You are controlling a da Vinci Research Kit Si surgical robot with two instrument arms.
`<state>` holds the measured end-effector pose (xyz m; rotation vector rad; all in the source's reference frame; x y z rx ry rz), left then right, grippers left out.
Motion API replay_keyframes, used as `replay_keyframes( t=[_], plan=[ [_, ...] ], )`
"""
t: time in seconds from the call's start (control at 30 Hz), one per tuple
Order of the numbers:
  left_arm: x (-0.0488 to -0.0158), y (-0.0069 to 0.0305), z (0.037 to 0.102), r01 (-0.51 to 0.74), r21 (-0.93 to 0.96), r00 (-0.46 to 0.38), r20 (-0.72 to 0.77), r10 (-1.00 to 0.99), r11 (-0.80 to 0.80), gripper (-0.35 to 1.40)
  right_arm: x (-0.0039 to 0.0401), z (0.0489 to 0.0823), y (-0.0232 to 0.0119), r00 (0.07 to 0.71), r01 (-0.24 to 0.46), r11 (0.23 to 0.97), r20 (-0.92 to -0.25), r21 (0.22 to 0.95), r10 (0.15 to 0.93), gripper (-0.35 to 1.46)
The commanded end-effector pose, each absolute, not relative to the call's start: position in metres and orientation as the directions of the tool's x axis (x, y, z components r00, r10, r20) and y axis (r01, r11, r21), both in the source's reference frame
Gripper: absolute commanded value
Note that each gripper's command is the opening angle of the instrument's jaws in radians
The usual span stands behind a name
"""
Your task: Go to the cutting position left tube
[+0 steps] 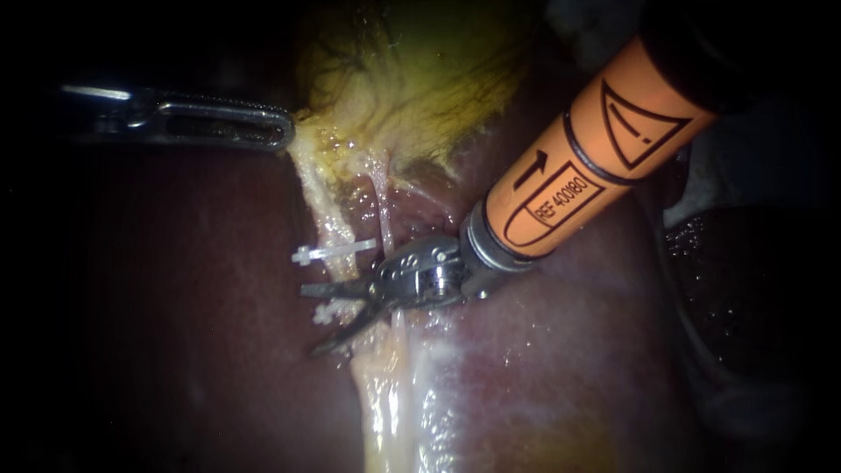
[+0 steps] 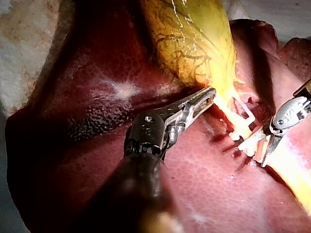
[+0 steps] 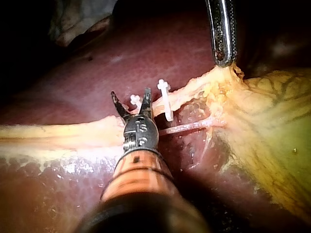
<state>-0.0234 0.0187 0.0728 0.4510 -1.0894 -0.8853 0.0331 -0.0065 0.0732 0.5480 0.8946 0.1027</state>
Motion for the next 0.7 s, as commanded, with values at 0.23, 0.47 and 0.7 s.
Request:
replay_keyframes(
  t=[0.23,0.47,0.7],
  plan=[
    [-0.0234,0.0187,0.0728,0.393,0.706,0.181,0.569,-0.802,0.589,-0.35,0.0324,0.0712,-0.0056,0.593,0.147,0.848,-0.732,0.509,0.337,0.80],
    [-0.0233,0.0187,0.0728,0.393,0.706,0.181,0.569,-0.802,0.590,-0.35,0.0297,0.0688,-0.0032,0.577,0.183,0.774,-0.703,0.606,0.415,0.99],
    [-0.0233,0.0187,0.0728,0.393,0.706,0.181,0.569,-0.802,0.589,-0.35,0.0267,0.0702,-0.0013,0.575,0.176,0.713,-0.659,0.679,0.485,1.02]
  ],
)
